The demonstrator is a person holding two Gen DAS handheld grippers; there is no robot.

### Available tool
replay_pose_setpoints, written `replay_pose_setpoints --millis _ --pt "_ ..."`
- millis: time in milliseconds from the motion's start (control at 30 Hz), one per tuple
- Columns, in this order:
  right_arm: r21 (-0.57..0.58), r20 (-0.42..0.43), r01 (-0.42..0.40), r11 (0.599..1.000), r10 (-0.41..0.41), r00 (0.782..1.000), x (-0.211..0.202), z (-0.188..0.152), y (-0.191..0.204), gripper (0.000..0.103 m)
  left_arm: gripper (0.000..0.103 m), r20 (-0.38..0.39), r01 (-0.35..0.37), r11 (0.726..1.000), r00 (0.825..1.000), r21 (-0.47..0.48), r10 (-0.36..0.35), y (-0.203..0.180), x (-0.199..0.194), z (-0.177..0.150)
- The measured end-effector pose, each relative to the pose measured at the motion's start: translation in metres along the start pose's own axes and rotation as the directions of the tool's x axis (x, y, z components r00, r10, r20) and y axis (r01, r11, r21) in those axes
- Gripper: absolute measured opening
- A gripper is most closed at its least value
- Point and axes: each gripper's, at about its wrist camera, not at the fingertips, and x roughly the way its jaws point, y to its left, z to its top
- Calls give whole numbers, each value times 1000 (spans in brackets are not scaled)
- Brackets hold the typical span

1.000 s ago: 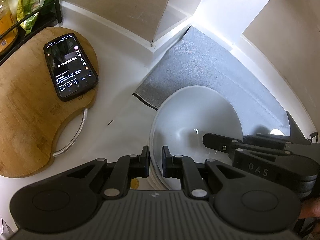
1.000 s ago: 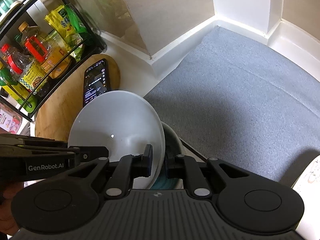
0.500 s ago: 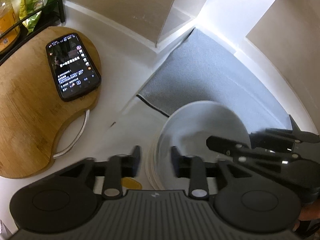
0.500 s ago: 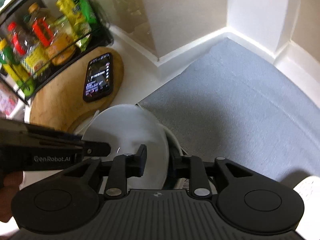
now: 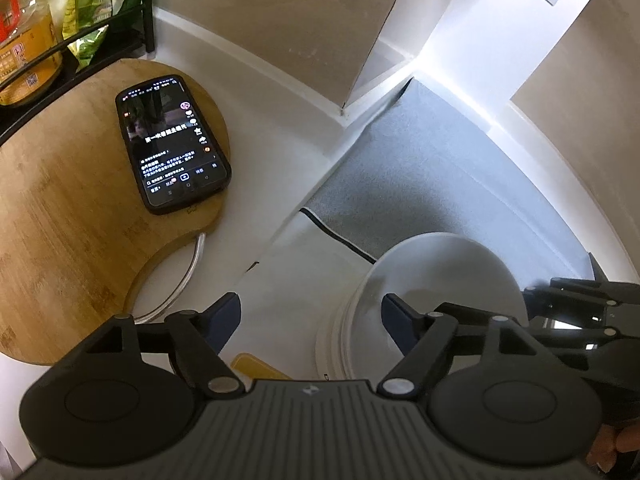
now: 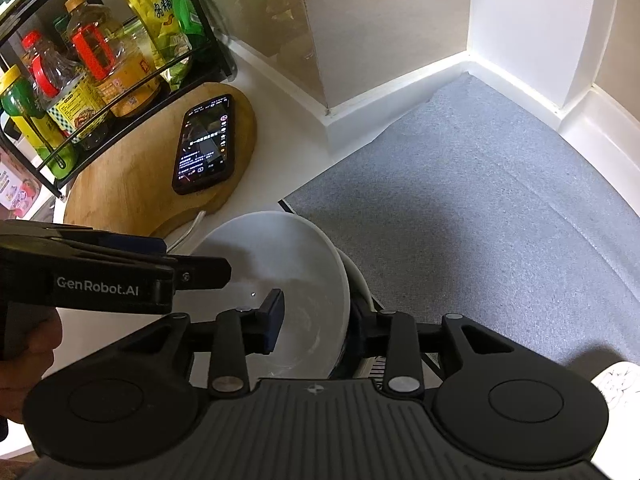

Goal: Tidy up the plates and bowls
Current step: 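Open both grippers and withdraw them from the bowl stack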

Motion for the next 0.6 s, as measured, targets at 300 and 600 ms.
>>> replay_pose_setpoints --millis 300,600 --pt "16 -38 -5 1000 6 999 0 5 -1 38 83 -9 5 1000 1000 1 -5 -2 5 -2" --pt "140 -74 -88 986 99 992 -2 15 -20 39 86 -11 8 1000 1000 -7 -8 -2 7 -2"
